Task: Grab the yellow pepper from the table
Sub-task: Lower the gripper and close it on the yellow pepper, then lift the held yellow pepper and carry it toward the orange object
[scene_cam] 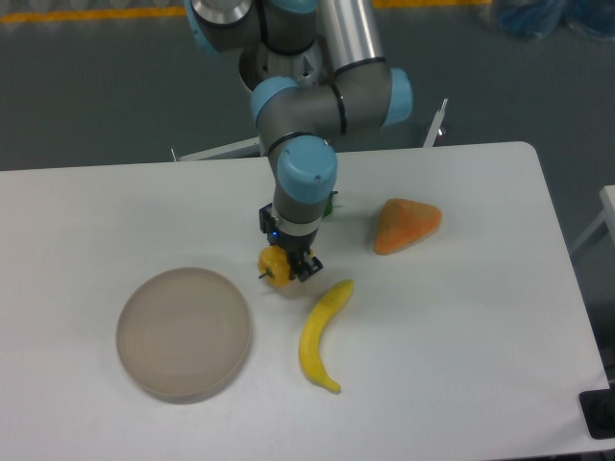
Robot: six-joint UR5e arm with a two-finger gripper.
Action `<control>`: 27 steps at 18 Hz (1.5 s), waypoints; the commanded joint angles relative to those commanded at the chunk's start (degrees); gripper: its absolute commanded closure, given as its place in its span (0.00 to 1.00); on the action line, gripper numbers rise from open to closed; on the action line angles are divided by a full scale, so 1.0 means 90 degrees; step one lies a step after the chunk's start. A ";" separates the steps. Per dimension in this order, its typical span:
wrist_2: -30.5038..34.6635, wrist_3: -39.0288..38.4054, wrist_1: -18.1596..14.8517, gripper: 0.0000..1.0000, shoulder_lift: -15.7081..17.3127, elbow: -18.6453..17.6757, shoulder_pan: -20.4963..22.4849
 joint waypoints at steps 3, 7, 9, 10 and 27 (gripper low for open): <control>-0.0020 0.0107 -0.0107 0.89 0.0000 0.0430 0.0391; 0.0019 0.0224 -0.0799 0.89 -0.0165 0.1143 0.0830; 0.0049 0.0721 -0.1443 0.89 -0.0292 0.1582 0.1036; 0.0068 0.0810 -0.1736 0.89 -0.0361 0.1797 0.1075; 0.0615 0.2059 -0.1358 0.91 -0.1074 0.2336 0.1281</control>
